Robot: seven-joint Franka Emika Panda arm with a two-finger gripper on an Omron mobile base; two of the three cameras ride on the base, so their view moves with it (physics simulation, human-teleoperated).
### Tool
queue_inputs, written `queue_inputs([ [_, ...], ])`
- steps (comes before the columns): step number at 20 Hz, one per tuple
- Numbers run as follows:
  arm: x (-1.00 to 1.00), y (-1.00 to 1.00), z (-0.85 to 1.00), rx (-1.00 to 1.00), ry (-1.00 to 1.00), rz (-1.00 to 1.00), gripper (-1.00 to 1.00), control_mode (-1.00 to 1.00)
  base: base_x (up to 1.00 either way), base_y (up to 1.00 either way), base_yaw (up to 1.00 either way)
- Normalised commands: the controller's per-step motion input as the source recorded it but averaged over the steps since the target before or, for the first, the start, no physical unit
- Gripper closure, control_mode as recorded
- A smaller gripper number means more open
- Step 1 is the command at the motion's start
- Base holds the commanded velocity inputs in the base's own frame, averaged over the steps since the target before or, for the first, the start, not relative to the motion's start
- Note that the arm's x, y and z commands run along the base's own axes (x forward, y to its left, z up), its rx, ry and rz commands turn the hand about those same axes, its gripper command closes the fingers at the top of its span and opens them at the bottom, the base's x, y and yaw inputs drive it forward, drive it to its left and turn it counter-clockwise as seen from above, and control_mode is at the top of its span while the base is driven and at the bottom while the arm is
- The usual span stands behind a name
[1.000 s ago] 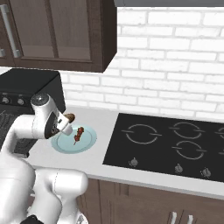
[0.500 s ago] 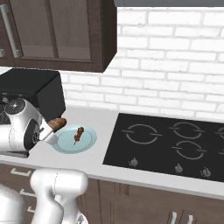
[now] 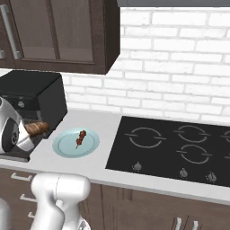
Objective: Pick up the kebab skewer and baguette bread, and place them inside the toaster oven. Close the toaster oven door and start by setting the timer.
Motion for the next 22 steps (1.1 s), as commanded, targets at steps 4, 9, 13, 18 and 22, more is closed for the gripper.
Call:
queue_inputs([
  [4, -0.08, 0.98, 0.05, 0.08, 0.0, -0.27, 1.0, -1.0, 0.0, 0.0, 0.0],
  [9, 0.01, 1.0, 0.02, 0.02, 0.0, -0.32, 1.0, -1.0, 0.0, 0.0, 0.0],
  [13, 0.16, 0.94, 0.05, 0.04, 0.0, -0.31, 1.0, -1.0, 0.0, 0.0, 0.0],
  [18, 0.69, 0.25, 0.0, 0.04, -0.11, -0.14, 1.0, -1.0, 0.0, 0.0, 0.0],
  [22, 0.63, 0.2, -0.11, 0.04, -0.08, -0.03, 1.0, -1.0, 0.0, 0.0, 0.0],
])
